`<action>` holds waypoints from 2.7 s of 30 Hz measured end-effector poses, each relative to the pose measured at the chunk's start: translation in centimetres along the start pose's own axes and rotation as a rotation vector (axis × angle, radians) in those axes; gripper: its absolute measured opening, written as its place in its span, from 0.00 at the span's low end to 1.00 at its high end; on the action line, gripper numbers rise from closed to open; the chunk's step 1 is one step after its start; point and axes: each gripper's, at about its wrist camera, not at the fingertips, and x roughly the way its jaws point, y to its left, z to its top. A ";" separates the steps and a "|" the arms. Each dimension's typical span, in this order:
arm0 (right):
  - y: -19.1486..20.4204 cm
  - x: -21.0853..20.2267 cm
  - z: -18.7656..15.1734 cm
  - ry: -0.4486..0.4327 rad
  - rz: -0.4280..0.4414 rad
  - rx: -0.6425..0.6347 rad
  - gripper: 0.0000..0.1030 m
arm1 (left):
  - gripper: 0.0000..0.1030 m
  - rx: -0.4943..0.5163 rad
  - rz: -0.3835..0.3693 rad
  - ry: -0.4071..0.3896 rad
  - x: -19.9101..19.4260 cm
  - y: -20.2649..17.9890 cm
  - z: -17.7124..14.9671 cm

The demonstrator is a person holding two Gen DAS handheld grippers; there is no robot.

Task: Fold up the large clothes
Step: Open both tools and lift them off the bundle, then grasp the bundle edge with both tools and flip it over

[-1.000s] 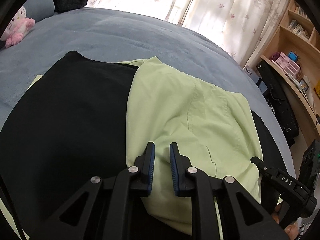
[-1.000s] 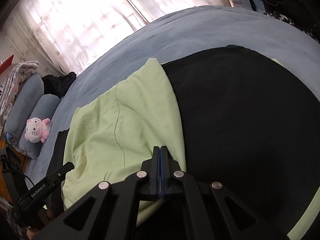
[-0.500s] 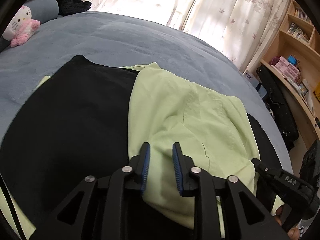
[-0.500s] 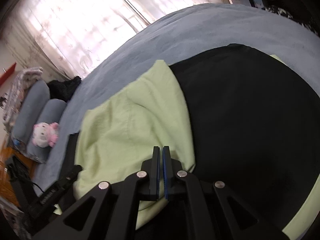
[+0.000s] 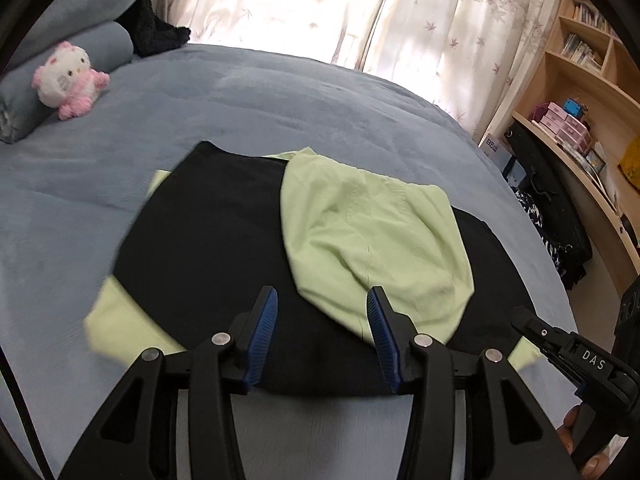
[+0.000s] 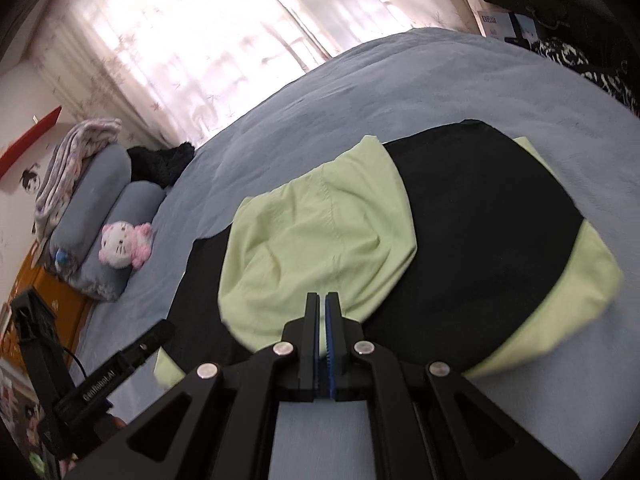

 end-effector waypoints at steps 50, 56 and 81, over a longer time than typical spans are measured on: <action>4.7 5.2 -4.0 0.053 -0.050 -0.215 0.02 | 0.50 -0.410 -0.194 0.124 6.8 9.8 -6.1; 5.6 8.2 -1.4 0.001 -0.063 -0.275 0.02 | 0.50 -0.447 -0.188 0.068 9.6 10.5 -4.2; -5.5 6.5 -2.5 0.150 0.124 0.120 0.02 | 0.07 0.356 -0.208 -0.234 7.1 -17.6 4.6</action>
